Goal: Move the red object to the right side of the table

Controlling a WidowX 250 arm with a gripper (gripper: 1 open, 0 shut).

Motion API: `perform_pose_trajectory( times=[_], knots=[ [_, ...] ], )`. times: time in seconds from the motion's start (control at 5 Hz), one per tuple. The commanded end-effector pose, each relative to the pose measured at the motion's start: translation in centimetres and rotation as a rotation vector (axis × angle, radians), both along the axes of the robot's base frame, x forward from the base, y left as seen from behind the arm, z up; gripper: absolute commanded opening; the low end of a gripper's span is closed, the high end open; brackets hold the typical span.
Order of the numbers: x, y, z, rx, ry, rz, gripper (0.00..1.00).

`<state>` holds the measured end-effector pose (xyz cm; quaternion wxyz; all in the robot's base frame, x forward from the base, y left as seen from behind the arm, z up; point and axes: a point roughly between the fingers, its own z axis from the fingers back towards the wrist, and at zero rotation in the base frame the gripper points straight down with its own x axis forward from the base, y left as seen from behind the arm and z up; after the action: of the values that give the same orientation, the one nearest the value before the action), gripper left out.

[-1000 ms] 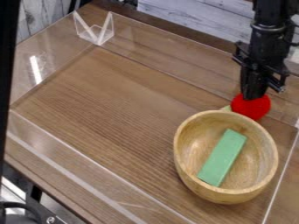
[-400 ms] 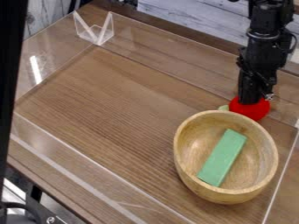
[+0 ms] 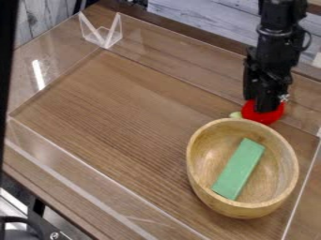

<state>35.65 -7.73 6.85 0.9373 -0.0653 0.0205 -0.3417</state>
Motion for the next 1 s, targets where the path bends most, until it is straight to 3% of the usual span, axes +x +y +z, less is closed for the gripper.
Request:
perform_pose_trajectory(
  times=[0.0,0.4,0.8],
  knots=[
    [-0.4,-0.5,4.3,0.0,-0.105,0.081,1.0],
    [-0.4,2.7,9.3,0.024,-0.176,0.233,1.0],
    [0.1,8.3,9.9,0.043,-0.216,0.434,1.0]
  ],
)
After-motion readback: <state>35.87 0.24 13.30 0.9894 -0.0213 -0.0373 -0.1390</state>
